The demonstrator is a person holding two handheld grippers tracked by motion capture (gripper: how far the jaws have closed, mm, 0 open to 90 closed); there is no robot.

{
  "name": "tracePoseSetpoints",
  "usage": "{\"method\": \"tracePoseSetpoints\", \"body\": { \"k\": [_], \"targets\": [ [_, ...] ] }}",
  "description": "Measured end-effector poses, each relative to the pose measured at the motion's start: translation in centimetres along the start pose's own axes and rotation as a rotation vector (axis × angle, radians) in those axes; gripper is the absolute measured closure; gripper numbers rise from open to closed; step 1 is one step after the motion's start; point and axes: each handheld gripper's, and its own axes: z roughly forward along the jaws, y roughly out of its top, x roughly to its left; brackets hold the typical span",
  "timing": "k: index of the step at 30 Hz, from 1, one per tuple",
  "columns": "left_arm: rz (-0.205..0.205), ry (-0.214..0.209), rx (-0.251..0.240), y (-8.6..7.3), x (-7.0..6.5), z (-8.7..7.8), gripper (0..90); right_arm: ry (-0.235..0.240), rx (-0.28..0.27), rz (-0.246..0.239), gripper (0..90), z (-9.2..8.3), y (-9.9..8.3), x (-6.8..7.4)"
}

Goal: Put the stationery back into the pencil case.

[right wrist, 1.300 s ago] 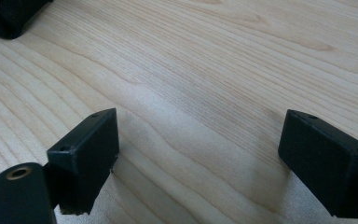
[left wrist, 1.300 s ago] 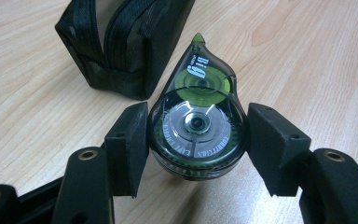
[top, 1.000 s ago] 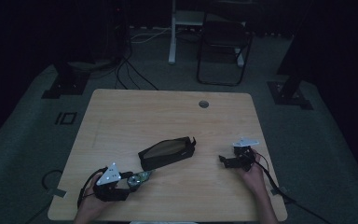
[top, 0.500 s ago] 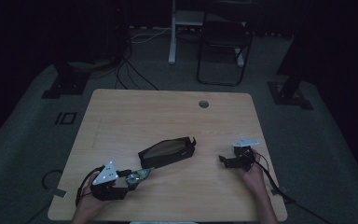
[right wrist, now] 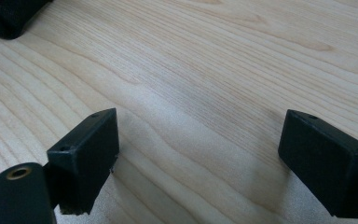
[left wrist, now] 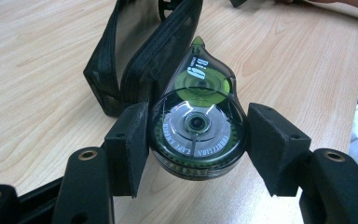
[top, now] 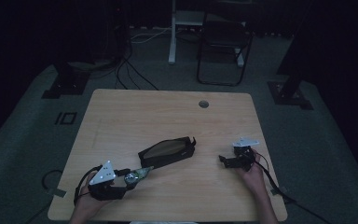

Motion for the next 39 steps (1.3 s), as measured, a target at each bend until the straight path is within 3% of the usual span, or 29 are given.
{"method": "tracePoseSetpoints", "body": {
  "k": [39],
  "targets": [
    [0.039, 0.021, -0.06, 2.5, 0.4, -1.6, 41.5, 0.0, 0.0, 0.0, 12.1, 0.0, 0.0, 0.0]
  ]
}}
